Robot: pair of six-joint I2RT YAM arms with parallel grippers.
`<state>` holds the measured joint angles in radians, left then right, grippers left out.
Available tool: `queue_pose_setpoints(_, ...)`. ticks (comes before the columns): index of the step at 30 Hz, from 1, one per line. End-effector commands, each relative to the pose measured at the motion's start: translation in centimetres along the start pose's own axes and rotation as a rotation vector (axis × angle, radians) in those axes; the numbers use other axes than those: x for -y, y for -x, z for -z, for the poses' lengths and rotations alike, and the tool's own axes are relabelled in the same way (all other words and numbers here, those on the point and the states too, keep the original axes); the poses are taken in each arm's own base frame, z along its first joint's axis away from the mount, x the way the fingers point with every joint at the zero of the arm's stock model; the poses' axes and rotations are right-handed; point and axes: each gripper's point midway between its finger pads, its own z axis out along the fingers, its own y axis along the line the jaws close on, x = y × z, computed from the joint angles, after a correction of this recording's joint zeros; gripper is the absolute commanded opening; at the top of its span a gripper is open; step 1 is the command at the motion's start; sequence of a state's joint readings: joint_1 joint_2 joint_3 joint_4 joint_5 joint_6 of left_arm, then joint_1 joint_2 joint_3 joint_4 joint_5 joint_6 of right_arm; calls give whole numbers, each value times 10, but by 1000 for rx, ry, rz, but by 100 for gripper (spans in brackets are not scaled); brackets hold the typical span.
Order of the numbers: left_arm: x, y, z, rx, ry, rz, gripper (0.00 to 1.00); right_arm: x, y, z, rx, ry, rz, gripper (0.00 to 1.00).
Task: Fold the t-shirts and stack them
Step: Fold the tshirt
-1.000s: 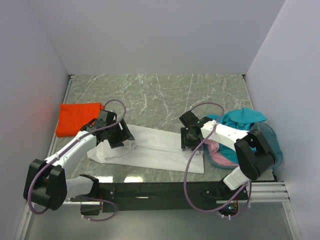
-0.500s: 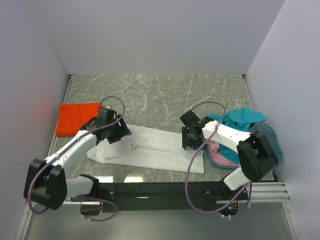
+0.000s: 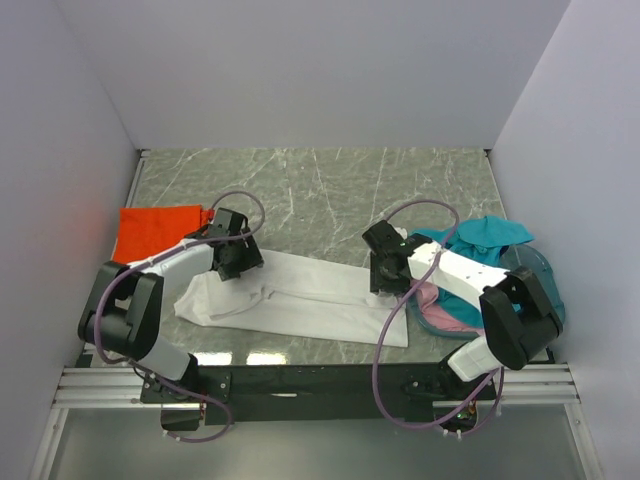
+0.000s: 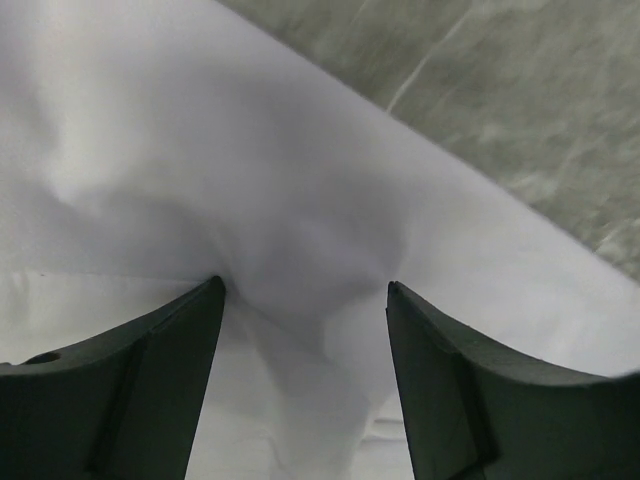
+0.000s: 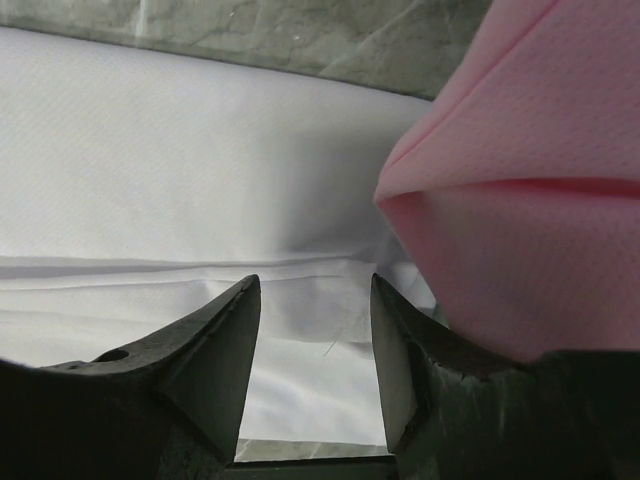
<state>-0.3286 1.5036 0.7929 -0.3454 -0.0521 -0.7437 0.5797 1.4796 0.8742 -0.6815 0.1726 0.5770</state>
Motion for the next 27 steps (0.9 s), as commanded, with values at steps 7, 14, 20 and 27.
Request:
queue_pose_setpoints(7,2,33,-38,43,27,-1,73,16,3,7,41,-57,-27,55)
queue_pose_setpoints(14,8,36,-44,32,12,-5,73,11,-10,8,3,-34,-31,52)
queue_pose_setpoints(20,8,29,-45,12,-3,-4,73,3,-16,5,-18,10,-47,41)
queue_pose_setpoints(27,8,28,-48,8,-8,-1,73,0,-19,6,-24,31,-52,27)
